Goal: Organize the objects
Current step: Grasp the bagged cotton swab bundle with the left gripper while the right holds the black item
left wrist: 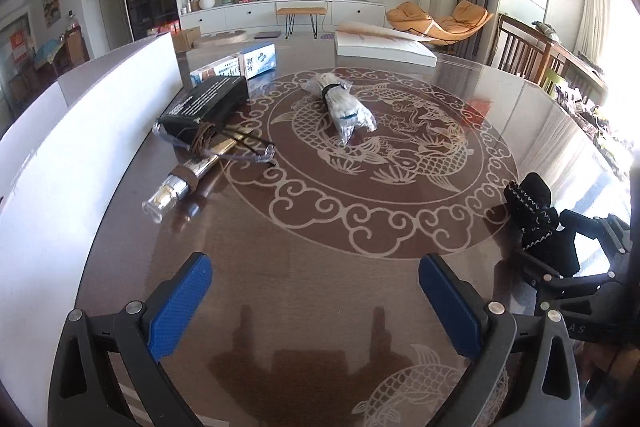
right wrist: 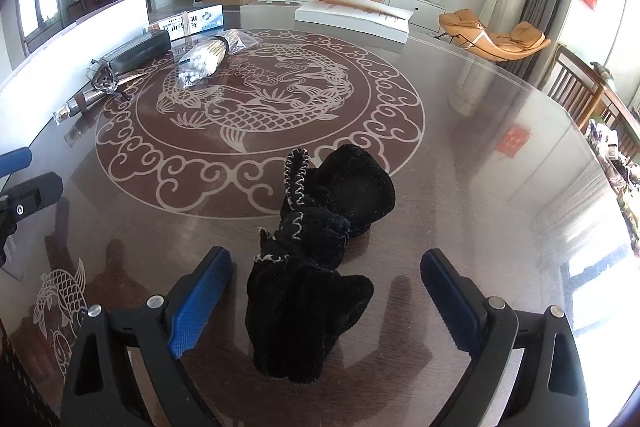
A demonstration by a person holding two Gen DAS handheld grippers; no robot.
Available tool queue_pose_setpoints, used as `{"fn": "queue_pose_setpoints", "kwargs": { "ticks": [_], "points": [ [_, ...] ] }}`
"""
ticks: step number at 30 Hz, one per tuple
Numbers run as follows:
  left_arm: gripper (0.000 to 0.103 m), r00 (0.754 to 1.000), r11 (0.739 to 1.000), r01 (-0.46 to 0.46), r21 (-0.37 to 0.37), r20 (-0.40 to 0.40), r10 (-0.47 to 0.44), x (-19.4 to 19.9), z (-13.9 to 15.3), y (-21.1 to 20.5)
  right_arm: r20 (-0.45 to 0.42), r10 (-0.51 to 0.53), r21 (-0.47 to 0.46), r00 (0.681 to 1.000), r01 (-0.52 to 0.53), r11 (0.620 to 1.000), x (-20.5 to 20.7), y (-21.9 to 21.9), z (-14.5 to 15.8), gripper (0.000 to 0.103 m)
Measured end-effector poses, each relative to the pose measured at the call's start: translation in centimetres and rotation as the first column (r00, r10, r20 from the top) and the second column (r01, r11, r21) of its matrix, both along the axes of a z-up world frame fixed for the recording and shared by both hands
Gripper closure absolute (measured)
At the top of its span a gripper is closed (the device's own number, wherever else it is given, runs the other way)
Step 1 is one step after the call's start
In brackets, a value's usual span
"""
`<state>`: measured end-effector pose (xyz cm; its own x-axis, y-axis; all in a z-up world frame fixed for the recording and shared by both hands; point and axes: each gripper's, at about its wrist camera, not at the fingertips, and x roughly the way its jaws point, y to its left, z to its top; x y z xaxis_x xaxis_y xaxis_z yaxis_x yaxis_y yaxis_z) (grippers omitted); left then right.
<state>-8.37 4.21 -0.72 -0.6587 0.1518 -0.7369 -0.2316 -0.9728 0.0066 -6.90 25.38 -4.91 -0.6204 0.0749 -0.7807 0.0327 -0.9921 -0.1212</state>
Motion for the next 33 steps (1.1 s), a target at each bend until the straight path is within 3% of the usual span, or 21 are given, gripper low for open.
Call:
{"fn": "queue_pose_setpoints", "kwargs": {
  "ticks": [3,6,7,10,11,15,18,19,22,26,30,33],
  "points": [
    [0.000,1.000,1.000,0.025,0.015,0.001,-0.026,-4.9,2.4,2.3,0.008,0.000,-0.027,1.000,0.000,1.000,-0.1,0.4,-0.1,0.007],
    [0.000,0.995,0.991,-0.004,0.135,0.095,-0.009,-11.9,2.9,3.5,0.015,-0.001,-0.046,1.000,0.001,0.999,-0.3,0.6,-0.1,0.007],
    [0.000,0.991,0.990,-0.015,0.142,0.132,-0.004,-14.1,2.5,4.3,0.014,0.001,-0.046,1.000,0.000,0.999,-0.2,0.6,-0.1,0.007],
    [0.001,0.978,0.998,-0.004,0.056,0.209,-0.007,-18.9,0.4,7.3,0.014,0.012,-0.043,1.000,-0.011,0.999,-0.2,0.3,-0.1,0.007],
    [0.011,0.974,1.000,0.003,0.022,0.228,-0.008,-20.1,-0.4,8.2,0.013,0.010,-0.043,1.000,-0.010,0.999,-0.2,0.3,-0.1,0.007],
    [0.024,0.956,1.000,-0.008,0.007,0.294,0.006,-22.4,-3.4,9.3,0.014,-0.002,-0.049,1.000,0.003,0.999,-0.2,0.5,-0.1,0.007],
    [0.047,0.974,0.998,0.025,-0.055,0.228,-0.012,-22.1,-3.7,10.0,0.014,-0.017,-0.058,1.000,0.018,0.998,-0.2,0.8,-0.1,0.007],
    [0.067,0.976,0.998,0.037,-0.053,0.215,-0.025,-21.7,-3.6,10.1,0.013,-0.018,-0.064,1.000,0.019,0.998,-0.2,0.9,-0.1,0.007],
    [0.070,0.978,0.996,0.072,-0.053,0.201,-0.061,-19.0,-3.6,9.8,0.013,-0.016,-0.081,1.000,0.017,0.997,-0.1,1.2,-0.1,0.007],
    [0.070,0.980,0.994,0.101,-0.032,0.178,-0.094,-11.6,-3.4,8.3,0.011,-0.016,-0.097,1.000,0.017,0.995,-0.1,1.3,0.0,0.007],
    [0.070,0.984,0.997,0.070,0.013,0.166,-0.071,-3.9,-3.3,4.6,0.013,-0.018,-0.105,1.000,0.019,0.994,-0.1,1.3,0.0,0.007],
    [0.070,0.987,0.999,0.030,0.035,0.154,-0.035,-0.4,-3.4,2.1,0.016,-0.014,-0.114,1.000,0.016,0.993,-0.2,1.4,0.0,0.007]
  ]
}}
